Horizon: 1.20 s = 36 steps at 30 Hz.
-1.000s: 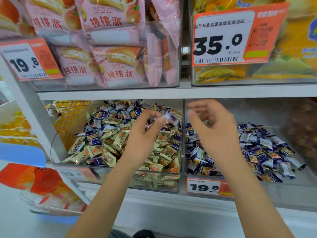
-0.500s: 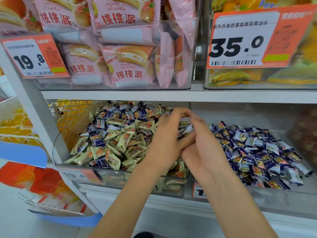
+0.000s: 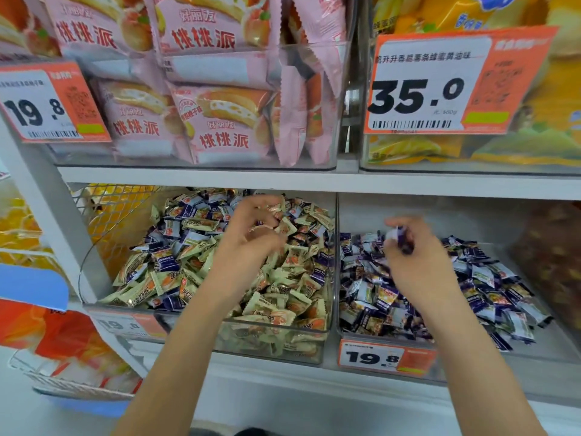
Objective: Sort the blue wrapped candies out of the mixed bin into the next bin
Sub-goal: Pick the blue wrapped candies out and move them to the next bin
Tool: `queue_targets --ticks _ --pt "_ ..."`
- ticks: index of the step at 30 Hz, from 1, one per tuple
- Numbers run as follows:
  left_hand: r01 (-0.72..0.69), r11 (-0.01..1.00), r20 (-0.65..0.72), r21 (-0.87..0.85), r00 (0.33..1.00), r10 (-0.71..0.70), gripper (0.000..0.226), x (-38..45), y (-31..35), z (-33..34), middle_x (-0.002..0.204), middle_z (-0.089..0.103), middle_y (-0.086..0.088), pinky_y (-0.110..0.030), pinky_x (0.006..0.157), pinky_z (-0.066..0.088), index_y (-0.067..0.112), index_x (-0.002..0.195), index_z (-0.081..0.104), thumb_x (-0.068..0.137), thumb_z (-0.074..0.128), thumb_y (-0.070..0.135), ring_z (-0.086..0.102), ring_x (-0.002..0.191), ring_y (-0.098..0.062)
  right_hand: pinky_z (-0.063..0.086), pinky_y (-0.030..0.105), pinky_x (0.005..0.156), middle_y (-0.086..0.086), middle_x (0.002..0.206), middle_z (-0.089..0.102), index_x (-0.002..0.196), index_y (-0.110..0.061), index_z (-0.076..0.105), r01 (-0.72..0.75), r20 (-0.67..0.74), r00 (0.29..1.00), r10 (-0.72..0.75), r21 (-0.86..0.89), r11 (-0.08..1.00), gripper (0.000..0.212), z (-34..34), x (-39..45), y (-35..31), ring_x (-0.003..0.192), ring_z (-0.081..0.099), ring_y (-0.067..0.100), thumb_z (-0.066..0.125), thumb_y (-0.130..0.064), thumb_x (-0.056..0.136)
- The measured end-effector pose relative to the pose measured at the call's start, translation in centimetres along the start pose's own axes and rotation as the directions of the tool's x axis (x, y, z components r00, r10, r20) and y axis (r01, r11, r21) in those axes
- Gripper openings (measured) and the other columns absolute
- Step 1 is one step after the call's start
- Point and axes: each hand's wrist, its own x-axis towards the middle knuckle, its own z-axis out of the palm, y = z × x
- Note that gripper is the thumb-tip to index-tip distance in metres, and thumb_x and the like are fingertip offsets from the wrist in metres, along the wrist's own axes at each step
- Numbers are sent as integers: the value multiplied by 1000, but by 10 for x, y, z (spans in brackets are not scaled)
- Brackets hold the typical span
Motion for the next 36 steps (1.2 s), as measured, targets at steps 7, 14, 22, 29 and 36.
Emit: queue_targets --ticks 7,14,22,29,36 --pt "-109 767 127 632 991 37 44 23 -36 2 105 47 3 -9 72 44 27 104 56 77 56 -8 53 84 -8 31 53 107 9 146 33 129 -25 46 -74 158 980 124 -289 954 41 9 10 25 140 21 36 56 -30 90" --pt "-130 623 306 771 934 -183 32 48 -53 26 121 57 -7 -28 92 43 13 120 60 91 58 25 56 105 -19 41 34 94 6 137 44 126 -23 48 14 170 985 31 -257 966 35 11 8 12 119 46 27 55 -26 92" --pt "-98 683 363 724 896 -255 41 46 -44 0 52 53 -7 -12 44 34 -5 65 64 85 66 31 38 41 -9 31 20 76 2 136 48 124 -21 51 28 188 982 4 -169 985 30 8 7 6 102 48 13 53 -22 94" --pt "-365 378 448 851 880 -160 79 83 -65 15 146 39 -4 -36 113 27 21 140 40 71 79 19 35 133 -23 32 15 70 -3 124 52 124 -19 49 52 171 985 -29 -127 991 31 13 6 3 103 50 12 54 -21 93" --pt "-466 118 478 877 821 -312 82 103 -65 11 152 22 -4 -46 113 21 33 144 26 76 67 50 19 138 -28 35 20 59 -7 103 42 135 -18 36 17 185 983 1 -96 995 46 9 7 5 72 48 5 55 -22 93"
